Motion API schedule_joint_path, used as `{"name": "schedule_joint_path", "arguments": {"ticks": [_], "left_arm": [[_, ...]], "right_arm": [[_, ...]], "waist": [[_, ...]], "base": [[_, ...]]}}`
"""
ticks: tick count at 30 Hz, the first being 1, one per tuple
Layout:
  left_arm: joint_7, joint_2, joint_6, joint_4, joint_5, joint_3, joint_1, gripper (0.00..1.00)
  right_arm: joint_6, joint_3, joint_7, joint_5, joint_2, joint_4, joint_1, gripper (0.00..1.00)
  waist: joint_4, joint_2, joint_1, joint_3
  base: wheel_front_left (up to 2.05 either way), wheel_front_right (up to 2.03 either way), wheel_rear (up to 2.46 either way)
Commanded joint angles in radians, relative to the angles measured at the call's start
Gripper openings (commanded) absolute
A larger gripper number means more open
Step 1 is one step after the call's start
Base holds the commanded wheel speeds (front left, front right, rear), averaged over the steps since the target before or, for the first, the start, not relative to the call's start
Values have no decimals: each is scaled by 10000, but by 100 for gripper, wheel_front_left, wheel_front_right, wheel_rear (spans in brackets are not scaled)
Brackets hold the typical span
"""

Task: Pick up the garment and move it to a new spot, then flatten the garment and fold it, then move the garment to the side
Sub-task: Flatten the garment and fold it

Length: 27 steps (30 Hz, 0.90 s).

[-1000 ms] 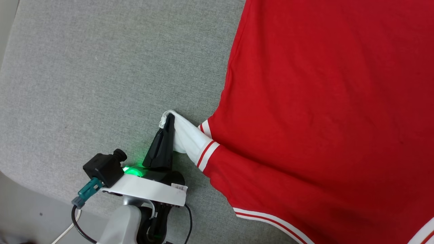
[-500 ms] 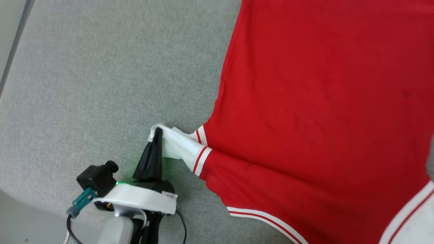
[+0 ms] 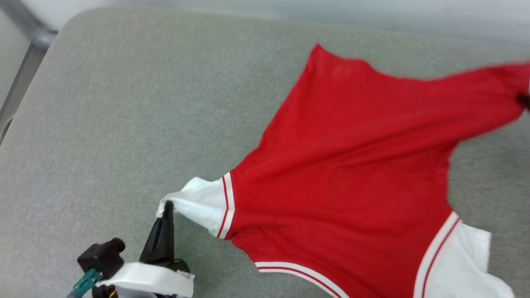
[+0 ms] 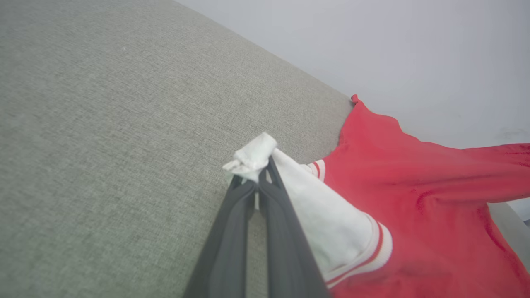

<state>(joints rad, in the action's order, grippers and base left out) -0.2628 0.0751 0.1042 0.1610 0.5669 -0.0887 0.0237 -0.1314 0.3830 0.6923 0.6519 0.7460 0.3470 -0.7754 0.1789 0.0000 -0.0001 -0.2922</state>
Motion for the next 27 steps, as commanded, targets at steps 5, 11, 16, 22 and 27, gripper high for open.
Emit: {"name": "schedule_joint_path", "arguments": {"ticks": [5,11,16,22,27], "left_arm": [[18,195,-170,-82,106,229,-557,0],[75,314,-286,-202,199,369,-956,0],[114,408,-331,-282,242,431,-1148,0],[126,512,-313,-306,252,398,-1154,0],[138,557,-332,-268,272,371,-1129,0]], "right_arm": [[15,-505,-162,576,507,-842,2118,0],[15,-1328,19,899,658,-1686,4831,0],[15,-2038,302,946,394,-2186,7249,0],[15,-2785,291,931,-476,-1922,9507,0],[15,-2851,234,824,-1273,-1705,10511,0]], "waist": [[-773,0,1,1019],[-1088,0,1,1462],[-1230,0,1,1603],[-1175,0,1,1693],[-1148,0,1,1689]], "base": [[0,0,0],[0,0,0],[0,0,0],[0,0,0],[0,0,0]]}}
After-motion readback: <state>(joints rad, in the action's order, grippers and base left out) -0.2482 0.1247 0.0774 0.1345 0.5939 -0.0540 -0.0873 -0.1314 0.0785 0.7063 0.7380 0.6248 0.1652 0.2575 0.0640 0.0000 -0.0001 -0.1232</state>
